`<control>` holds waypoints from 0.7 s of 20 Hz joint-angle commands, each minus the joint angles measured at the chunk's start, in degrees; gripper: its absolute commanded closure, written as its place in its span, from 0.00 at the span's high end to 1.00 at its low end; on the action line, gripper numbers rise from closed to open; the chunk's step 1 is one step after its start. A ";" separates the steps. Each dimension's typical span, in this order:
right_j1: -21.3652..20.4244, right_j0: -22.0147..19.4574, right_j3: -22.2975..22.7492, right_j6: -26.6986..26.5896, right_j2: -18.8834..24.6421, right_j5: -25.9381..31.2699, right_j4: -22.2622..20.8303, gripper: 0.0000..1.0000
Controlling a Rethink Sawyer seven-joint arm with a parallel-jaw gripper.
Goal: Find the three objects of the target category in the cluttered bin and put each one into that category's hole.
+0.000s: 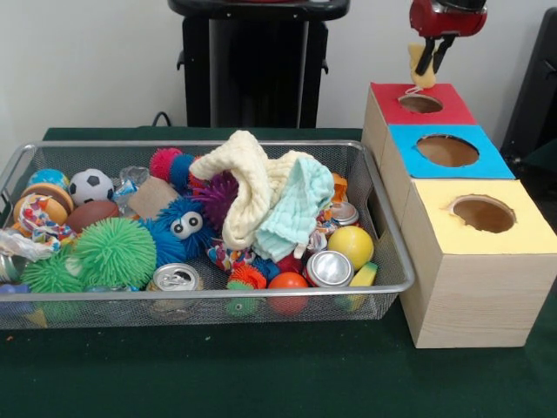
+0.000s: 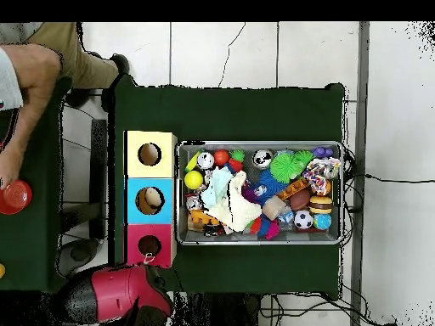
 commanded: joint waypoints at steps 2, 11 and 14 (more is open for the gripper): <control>4.37 -2.08 -3.59 13.08 2.60 -1.76 3.07 0.00; 4.32 -3.08 -3.20 12.79 3.27 -3.86 3.52 0.00; 5.41 -3.18 -4.45 12.22 3.11 -3.14 3.03 0.00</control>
